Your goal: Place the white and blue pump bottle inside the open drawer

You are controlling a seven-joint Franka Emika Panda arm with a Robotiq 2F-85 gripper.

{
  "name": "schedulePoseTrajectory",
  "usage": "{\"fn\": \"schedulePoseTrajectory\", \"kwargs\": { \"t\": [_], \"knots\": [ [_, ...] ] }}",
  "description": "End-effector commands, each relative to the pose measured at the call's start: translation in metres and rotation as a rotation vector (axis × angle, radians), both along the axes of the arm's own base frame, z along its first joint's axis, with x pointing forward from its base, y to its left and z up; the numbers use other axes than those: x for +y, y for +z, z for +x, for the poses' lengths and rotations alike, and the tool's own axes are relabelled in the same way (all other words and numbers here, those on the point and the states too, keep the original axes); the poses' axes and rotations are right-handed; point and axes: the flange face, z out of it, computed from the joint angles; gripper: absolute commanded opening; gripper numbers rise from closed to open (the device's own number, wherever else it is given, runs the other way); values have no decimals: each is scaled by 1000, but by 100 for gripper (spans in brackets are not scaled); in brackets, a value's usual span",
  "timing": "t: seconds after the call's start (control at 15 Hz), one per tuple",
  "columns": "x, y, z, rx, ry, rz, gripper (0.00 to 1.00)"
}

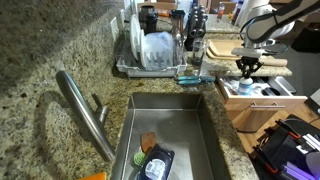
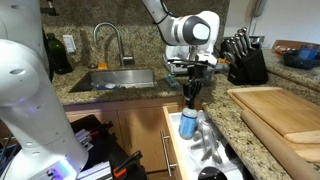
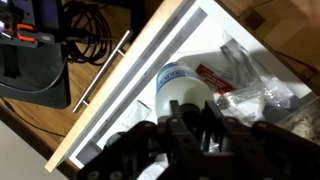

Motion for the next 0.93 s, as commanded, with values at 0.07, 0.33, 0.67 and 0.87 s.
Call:
{"fn": "schedulePoseTrajectory", "kwargs": {
  "t": [0.07, 0.33, 0.67, 0.87],
  "knots": [
    [0, -12, -3, -128, -25, -72, 7],
    [0, -12, 0, -213, -53, -101, 7],
    [-6, -10, -6, -208, -51, -3, 61],
    [-16, -1, -12, -186, -42, 74, 81]
  ]
}}
